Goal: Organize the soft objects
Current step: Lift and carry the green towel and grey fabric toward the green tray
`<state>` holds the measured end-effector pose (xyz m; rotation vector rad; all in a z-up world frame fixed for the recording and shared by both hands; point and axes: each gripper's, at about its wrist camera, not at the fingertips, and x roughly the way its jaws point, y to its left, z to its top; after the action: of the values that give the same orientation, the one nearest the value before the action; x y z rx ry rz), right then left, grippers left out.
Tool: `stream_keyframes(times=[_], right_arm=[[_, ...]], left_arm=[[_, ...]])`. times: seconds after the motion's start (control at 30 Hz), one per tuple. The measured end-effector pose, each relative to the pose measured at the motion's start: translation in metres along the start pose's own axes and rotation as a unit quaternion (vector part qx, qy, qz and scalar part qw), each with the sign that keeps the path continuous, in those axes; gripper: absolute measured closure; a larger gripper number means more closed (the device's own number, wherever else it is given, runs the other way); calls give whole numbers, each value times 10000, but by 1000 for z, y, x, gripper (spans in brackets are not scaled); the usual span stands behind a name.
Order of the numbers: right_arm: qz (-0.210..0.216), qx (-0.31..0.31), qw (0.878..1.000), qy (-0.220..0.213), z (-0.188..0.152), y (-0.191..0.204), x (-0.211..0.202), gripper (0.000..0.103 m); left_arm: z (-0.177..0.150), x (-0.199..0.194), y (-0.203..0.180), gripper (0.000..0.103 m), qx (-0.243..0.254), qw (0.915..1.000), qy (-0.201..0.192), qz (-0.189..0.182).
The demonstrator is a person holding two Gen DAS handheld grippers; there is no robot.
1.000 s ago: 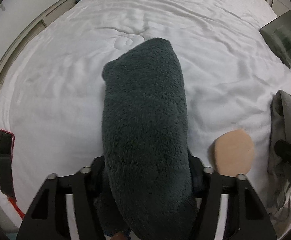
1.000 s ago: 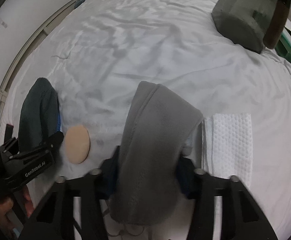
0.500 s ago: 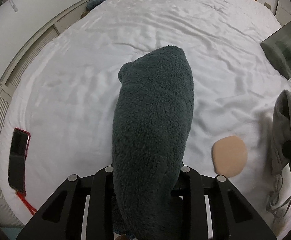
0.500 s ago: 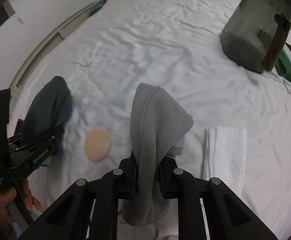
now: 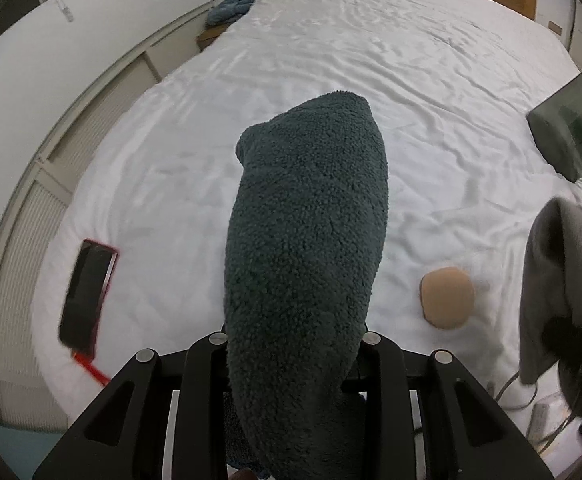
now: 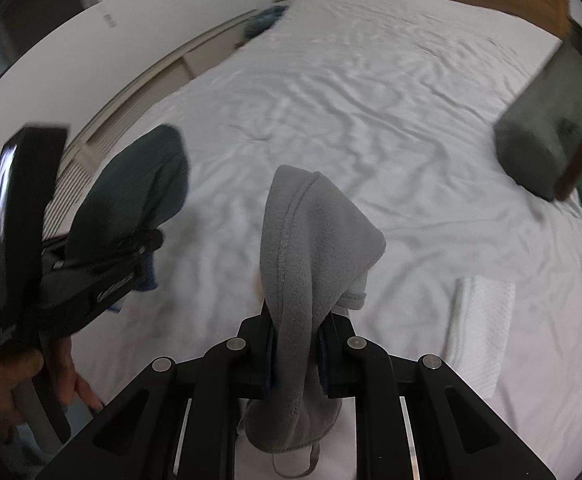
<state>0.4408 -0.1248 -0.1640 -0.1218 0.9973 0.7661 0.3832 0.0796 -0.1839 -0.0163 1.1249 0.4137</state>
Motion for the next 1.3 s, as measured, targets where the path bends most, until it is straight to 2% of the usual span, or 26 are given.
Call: stream_keyframes(times=[0.17,0.3,0.63,0.93,1.1,1.3], right_arm=[[213,-212,9995,5,-7,2,-20,88],[236,-233,9995,10,-12,-5,-37,88],[108,-135,9996,215,-37,-63,-106,88],[-493,313,9976,382,-72,-160,-174,88],[-928,699,9925,390,-89,-227,-214,88],[-1445,1015,9839,281,-97,-296,-260,88]], left_arm=[[-4,-20,-7,78,-40,9999,-6,93],[-6,-36,-25,78,34,10000,22,-4],[-18,-77,-112,78,479,9971,175,-569],[-34,-110,-219,78,1057,9865,308,-1212],[-36,-132,-290,78,1434,9746,300,-1697],[-28,-156,-361,78,1734,9619,233,-2101]])
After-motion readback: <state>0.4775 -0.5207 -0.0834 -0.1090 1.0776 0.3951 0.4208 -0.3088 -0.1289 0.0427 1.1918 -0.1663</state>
